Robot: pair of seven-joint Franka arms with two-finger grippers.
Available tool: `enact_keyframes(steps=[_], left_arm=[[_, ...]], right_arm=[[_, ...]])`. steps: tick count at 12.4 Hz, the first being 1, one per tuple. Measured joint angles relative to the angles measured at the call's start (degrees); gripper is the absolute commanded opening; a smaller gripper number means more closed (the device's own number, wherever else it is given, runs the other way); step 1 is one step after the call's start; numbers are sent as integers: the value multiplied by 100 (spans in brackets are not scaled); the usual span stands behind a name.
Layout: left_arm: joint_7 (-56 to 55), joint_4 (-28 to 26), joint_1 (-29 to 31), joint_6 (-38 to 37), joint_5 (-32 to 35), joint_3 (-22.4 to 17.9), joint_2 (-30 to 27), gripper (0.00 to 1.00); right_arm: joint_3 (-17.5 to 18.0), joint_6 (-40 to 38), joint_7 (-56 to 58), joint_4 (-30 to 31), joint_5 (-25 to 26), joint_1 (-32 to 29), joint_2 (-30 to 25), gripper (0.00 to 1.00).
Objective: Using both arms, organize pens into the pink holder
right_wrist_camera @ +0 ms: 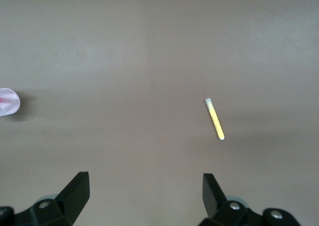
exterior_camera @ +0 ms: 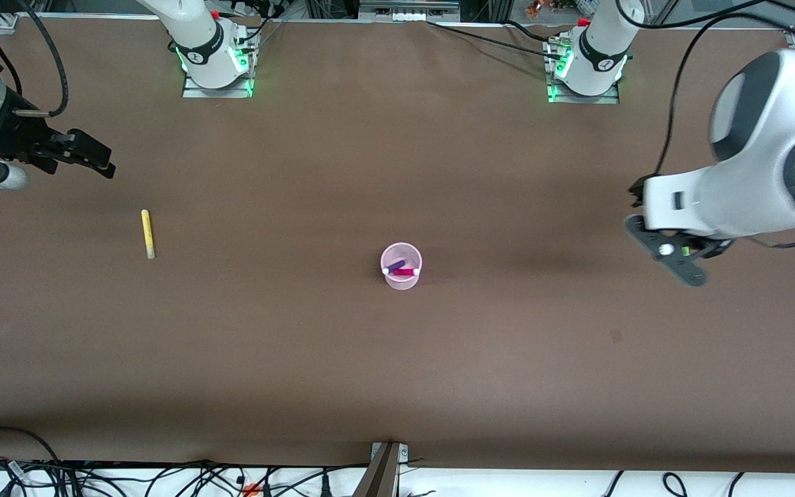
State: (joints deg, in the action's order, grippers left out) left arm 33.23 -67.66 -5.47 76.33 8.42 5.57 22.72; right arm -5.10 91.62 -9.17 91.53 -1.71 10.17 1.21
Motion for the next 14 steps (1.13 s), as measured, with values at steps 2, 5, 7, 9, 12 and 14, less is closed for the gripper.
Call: enact_keyframes(steps=[2, 5, 7, 9, 12, 14], left_arm=[[-424, -586, 5, 656, 0, -208, -636, 100], [-2474, -1837, 74, 1177, -1, -287, -1744, 100], [-3111, -2403, 205, 1506, -8, -301, -2246, 100], [-3336, -2636, 395, 1641, -428, -328, -2410, 100], [-3423, -2866, 488, 1871, -696, -483, -2411, 100], [-3441, -2877, 462, 1881, -705, -486, -2412, 100]], right_arm=[[18, 0, 0, -13, 0, 12, 29, 100], [17, 5, 0, -26, 21, 12, 37, 100], [17, 17, 0, -35, 27, 12, 39, 100], [17, 22, 0, -42, 28, 12, 40, 100], [18, 23, 0, -48, 28, 13, 41, 100], [18, 23, 0, -48, 28, 15, 41, 100]])
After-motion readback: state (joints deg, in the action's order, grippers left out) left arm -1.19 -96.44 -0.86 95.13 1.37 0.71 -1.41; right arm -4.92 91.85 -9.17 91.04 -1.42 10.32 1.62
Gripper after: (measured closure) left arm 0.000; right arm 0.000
